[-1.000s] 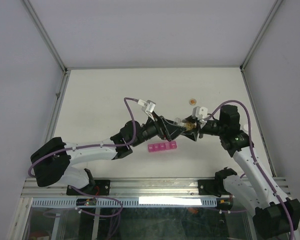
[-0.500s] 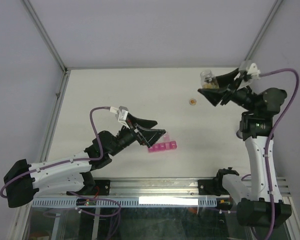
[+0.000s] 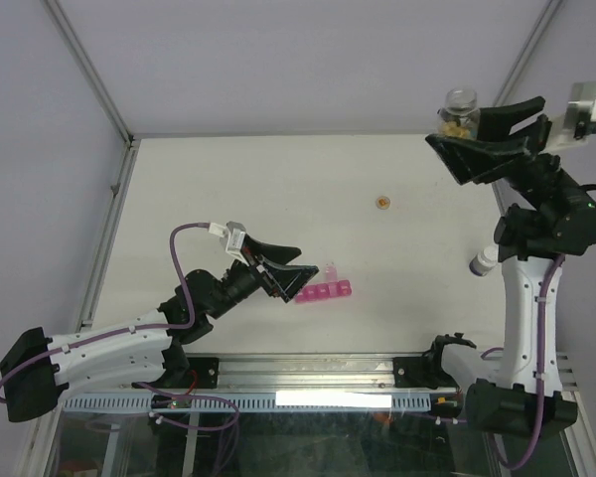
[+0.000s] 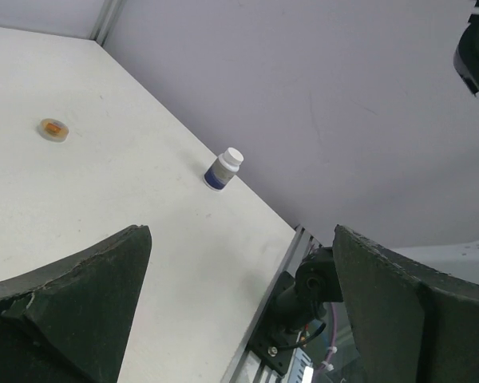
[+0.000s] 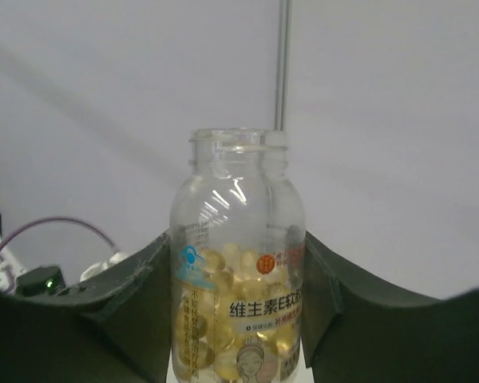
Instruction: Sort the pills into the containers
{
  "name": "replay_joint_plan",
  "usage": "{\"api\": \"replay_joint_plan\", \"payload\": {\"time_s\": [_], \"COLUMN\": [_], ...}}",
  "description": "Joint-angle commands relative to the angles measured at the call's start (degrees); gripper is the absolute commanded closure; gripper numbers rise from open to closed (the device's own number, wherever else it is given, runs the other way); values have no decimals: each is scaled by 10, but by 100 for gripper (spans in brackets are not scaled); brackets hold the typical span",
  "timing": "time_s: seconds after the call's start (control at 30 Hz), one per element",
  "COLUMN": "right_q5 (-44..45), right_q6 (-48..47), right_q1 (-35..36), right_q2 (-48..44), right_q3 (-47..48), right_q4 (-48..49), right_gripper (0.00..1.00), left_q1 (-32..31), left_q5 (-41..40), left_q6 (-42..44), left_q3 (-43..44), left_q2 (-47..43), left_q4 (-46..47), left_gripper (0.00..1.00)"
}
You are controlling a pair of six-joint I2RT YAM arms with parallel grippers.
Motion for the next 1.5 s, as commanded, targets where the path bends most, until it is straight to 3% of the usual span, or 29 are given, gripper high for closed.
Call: {"api": "replay_joint_plan", "payload": {"time_s": [0.0,0.03,0.07,0.1,0.2,0.23,0.3,0.33,0.37,0.5,0.7,0.73,0.8,0.83,0.9,1.0,1.13,1.47], "right_q5": [28,-2,-21,-16,102,105,38,5,-49,-122,-202,-205,-172,-154,-121,-96,-67,-24], "right_q6": [227,304,310,260,18,25,300,357,287,-199,-365,-426,-684,-770,-867,-969,-1064,-1180], "right_q1": [15,58,89,81,4,-11,22,55,79,105,137,143,163,175,189,197,199,212], "right_q2": [96,105,89,55,-4,14,91,118,100,-41,-72,-77,-77,-69,-49,-24,-11,71], "right_q3": [-15,-27,-46,-67,-55,-39,-42,-38,-47,-124,-228,-228,-202,-194,-189,-198,-241,-266], "right_q4": [207,362,435,375,27,19,338,442,403,-65,-208,-291,-531,-622,-727,-817,-845,-881], "right_gripper": [96,95,95,95,96,97,95,94,94,94,94,94,94,94,94,94,95,95], "left_q1": [-2,-2,-2,-2,-2,-2,-2,-2,-2,-2,-2,-2,-2,-2,-2,-2,-2,-2], "left_q5": [20,25,31,34,45,50,62,64,61,20,-32,-43,-68,-77,-87,-106,-144,-174], "left_q6": [25,30,33,36,41,44,51,56,64,85,109,113,123,128,140,161,177,213], "left_q3": [11,13,12,11,3,2,4,4,3,-10,-19,-22,-31,-34,-44,-60,-86,-140], "left_q2": [4,3,2,0,1,2,-2,-7,-16,-36,-49,-52,-59,-63,-69,-79,-86,-82], "left_q4": [13,9,8,10,18,19,8,-2,-16,-69,-130,-138,-150,-151,-148,-134,-109,-22], "left_gripper": [1,1,1,1,1,1,1,1,1,1,1,1,1,1,1,1,1,1]}}
